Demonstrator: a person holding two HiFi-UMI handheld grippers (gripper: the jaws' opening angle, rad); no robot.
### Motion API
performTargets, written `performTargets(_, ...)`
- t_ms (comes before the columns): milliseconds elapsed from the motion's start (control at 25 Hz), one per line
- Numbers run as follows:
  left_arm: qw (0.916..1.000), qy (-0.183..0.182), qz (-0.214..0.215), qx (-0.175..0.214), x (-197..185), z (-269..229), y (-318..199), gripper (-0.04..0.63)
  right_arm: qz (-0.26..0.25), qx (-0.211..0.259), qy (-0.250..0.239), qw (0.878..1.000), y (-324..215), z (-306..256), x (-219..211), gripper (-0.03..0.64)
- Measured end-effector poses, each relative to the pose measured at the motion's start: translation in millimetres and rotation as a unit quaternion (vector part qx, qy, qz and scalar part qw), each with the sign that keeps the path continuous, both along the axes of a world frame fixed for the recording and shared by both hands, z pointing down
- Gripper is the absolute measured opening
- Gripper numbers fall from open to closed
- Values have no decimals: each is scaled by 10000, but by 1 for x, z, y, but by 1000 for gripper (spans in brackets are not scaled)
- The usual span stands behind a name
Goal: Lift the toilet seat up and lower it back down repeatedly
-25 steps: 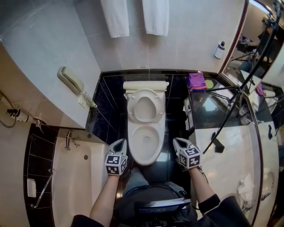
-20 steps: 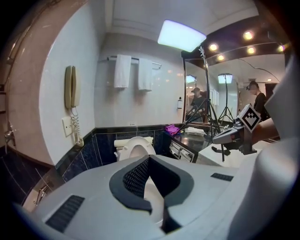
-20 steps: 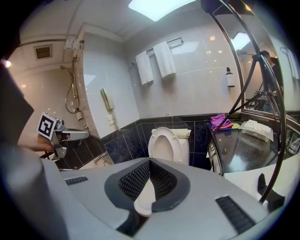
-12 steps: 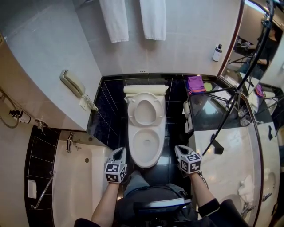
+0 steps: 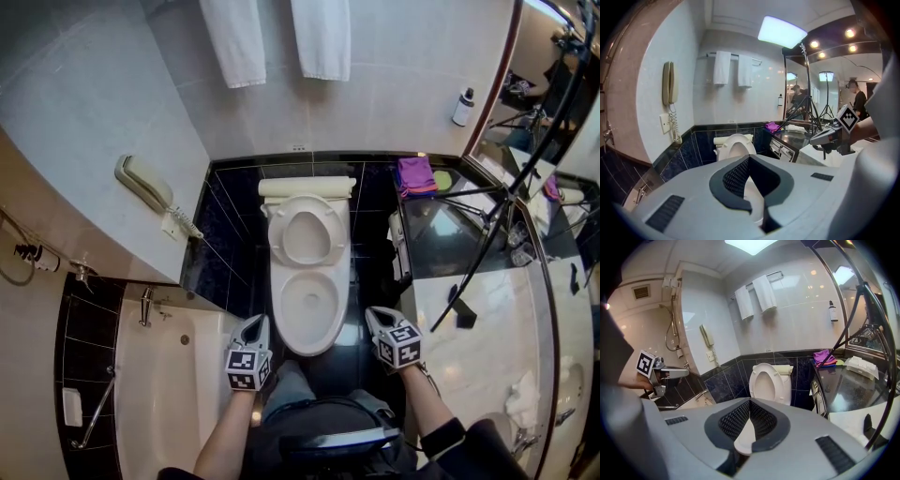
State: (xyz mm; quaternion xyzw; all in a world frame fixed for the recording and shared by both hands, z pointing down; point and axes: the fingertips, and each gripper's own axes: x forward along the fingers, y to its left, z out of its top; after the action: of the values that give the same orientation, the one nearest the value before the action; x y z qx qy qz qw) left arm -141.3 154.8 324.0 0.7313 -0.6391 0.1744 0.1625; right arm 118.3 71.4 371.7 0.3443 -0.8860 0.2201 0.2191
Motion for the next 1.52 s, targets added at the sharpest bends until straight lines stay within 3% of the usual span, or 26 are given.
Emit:
performTargets(240, 9993, -105, 270, -240, -4, 19, -47, -3, -507, 499, 826, 9940, -51, 10, -29, 19)
performTargets(440, 9978, -153, 519, -372, -9, 40, -104, -3, -853, 859, 1310, 9840, -111, 23, -73, 86)
performTargets(640, 9969, -194, 650, -399, -20, 64, -164, -3, -1403, 1273, 1922, 9629, -185, 44, -120, 182)
performTargets(720, 9962, -172, 740, -436, -20, 74, -184, -3, -1620, 1441, 2230, 9504, -214, 54, -135, 207)
performTargets(920, 9960, -220, 716, -494, -39, 115, -231, -3, -2188, 2201, 3145, 8971, -296, 63, -185, 233)
performTargets(1040, 9968, -50, 569, -557, -48, 143, -249, -3, -2433, 2445, 3422, 8740, -332, 70, -218, 289)
performTargets(1280, 9965, 161, 463, -671, -57, 183, -269, -3, -2877, 2629, 3756, 8409, -376, 97, -265, 301)
performTargets(1520, 9958, 299, 492, -718, -56, 201, -271, -3, -3107, 2656, 3991, 8207, -394, 128, -285, 240)
